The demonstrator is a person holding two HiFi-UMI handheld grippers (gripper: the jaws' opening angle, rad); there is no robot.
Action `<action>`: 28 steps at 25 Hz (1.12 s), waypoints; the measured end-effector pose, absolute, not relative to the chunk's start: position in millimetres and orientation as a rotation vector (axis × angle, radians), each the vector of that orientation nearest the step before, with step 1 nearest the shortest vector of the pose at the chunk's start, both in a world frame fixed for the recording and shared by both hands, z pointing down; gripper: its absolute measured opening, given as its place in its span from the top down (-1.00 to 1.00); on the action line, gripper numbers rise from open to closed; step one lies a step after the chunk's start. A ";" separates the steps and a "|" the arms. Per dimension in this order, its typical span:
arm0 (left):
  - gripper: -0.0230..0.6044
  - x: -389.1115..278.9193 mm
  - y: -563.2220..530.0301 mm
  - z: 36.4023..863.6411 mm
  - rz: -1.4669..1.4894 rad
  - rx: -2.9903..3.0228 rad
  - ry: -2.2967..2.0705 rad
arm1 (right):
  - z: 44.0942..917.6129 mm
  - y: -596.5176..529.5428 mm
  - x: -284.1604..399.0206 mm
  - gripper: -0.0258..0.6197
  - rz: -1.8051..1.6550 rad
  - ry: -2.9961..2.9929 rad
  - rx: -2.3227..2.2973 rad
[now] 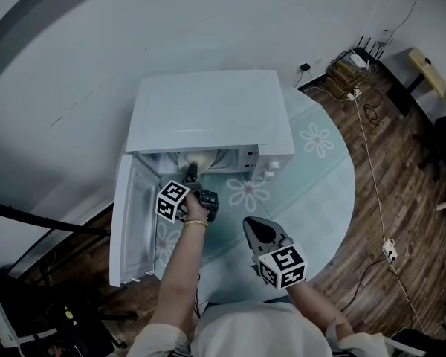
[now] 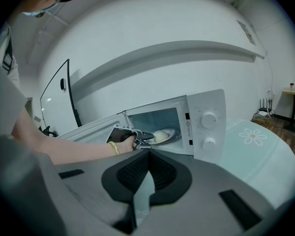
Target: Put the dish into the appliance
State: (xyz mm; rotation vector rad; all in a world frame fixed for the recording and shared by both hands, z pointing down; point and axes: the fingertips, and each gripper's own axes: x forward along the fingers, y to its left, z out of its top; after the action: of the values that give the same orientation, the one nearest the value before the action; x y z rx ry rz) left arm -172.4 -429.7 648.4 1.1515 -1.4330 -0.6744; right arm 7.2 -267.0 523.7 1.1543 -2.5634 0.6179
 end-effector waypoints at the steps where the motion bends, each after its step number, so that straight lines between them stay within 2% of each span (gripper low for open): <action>1: 0.22 -171.5 -426.4 646.3 -0.669 1.165 -1.428 | 523.1 -264.6 6.8 0.90 0.616 -2.563 1.156; 14: 0.25 -140.6 -346.3 590.2 -0.462 1.510 -1.340 | 512.4 -230.5 9.5 0.90 0.585 -2.556 1.258; 17: 0.48 -134.0 -321.3 575.8 -0.400 1.602 -1.335 | 510.7 -221.9 9.1 0.90 0.581 -2.555 1.281; 20: 0.57 -123.9 -296.0 558.6 -0.324 1.727 -1.329 | 509.8 -213.2 8.6 0.90 0.584 -2.550 1.302; 24: 0.80 -112.1 -263.8 539.0 -0.195 1.894 -1.335 | 508.2 -203.6 6.2 0.90 0.606 -2.552 1.328; 28: 0.88 -101.8 -234.5 527.9 -0.098 1.989 -1.315 | 504.6 -194.2 4.8 0.90 0.607 -2.554 1.347</action>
State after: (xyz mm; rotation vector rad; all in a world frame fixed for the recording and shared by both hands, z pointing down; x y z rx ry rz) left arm -101.8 -234.5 527.9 1.9893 -1.3150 -0.0978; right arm 4.8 -194.2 504.6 1.3473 -2.5544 0.6075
